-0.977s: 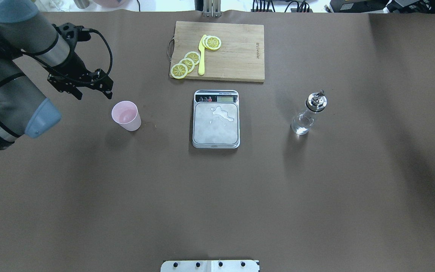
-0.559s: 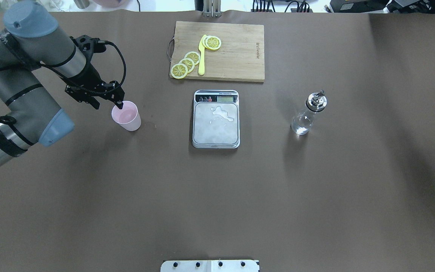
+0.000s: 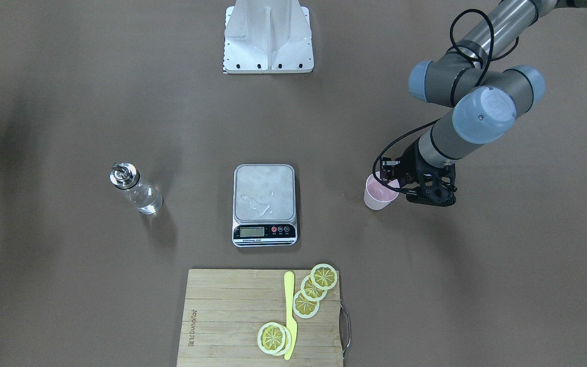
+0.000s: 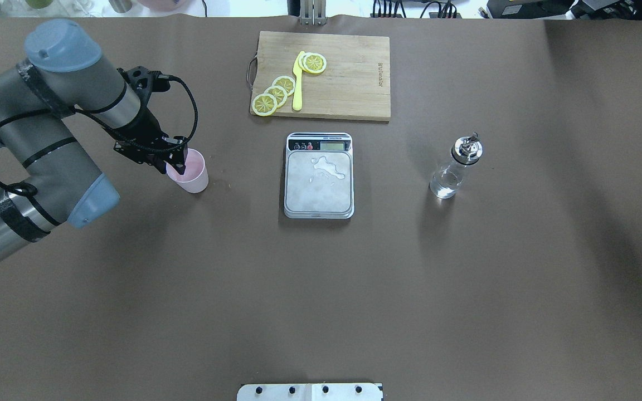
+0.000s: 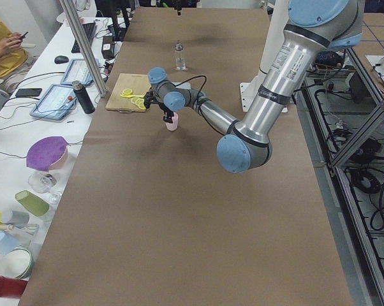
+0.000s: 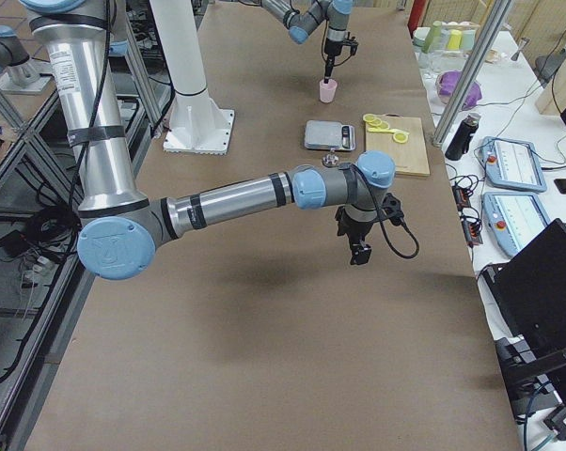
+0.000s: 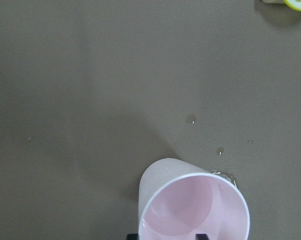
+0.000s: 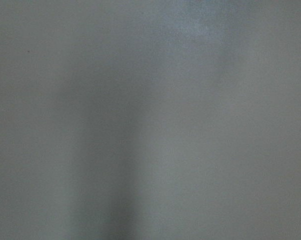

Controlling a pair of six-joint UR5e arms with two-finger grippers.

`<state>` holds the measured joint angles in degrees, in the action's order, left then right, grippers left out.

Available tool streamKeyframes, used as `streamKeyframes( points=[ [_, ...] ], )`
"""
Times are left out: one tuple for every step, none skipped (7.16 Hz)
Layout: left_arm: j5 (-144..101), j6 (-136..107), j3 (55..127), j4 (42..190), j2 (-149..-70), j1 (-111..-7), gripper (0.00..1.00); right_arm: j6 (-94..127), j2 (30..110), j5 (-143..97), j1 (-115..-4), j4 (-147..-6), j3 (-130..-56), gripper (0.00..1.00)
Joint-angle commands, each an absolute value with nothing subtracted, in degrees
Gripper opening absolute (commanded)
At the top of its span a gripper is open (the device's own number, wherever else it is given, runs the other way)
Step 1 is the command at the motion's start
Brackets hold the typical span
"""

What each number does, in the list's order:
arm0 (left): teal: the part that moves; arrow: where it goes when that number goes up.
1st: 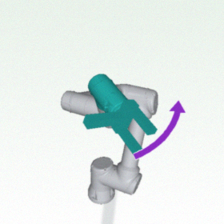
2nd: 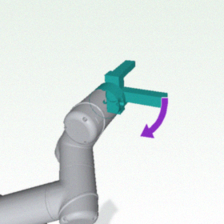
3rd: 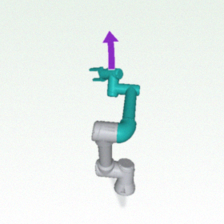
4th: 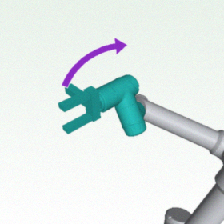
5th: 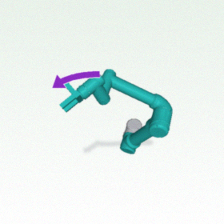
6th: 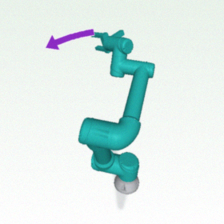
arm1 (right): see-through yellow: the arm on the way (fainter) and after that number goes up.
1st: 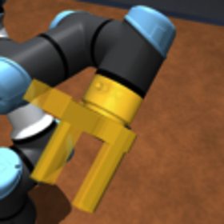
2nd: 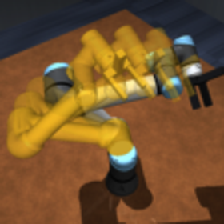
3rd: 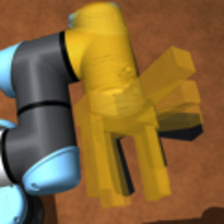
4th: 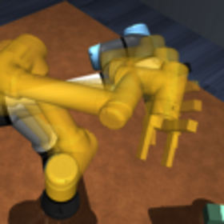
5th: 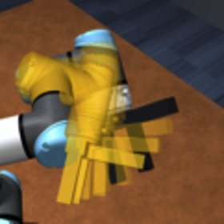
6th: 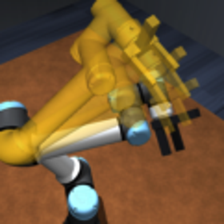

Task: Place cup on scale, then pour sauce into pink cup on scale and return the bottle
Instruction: 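Reach the left gripper down to the pink cup and grasp it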

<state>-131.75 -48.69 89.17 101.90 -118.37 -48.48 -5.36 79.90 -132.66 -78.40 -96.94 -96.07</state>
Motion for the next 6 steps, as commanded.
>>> streamKeyframes(
  points=[
    [-131.7, -48.6, 88.9, 102.0, -118.2, -48.4, 0.43, -5.4, 79.9, -132.6, -78.4, -96.9, -96.1, 1.0],
    [-131.7, -48.6, 88.8, 102.0, -118.1, -48.4, 0.4, -5.4, 79.9, -132.6, -78.4, -96.9, -96.2, 1.0],
    [-131.7, -48.7, 88.2, 102.0, -118.2, -48.4, 0.34, -5.4, 79.8, -132.5, -78.4, -96.9, -96.2, 1.0],
    [-131.7, -48.7, 87.8, 102.0, -118.3, -48.4, 0.3, -5.4, 79.8, -132.5, -78.4, -96.9, -96.2, 1.0],
    [-131.6, -48.7, 87.5, 102.1, -118.4, -48.4, 0.25, -5.4, 79.8, -132.5, -78.4, -96.9, -96.2, 1.0],
    [-131.2, -48.6, 87.6, 102.0, -118.5, -48.4, 0.04, -5.4, 79.8, -132.4, -78.4, -96.9, -96.2, 1.0]
  ],
)
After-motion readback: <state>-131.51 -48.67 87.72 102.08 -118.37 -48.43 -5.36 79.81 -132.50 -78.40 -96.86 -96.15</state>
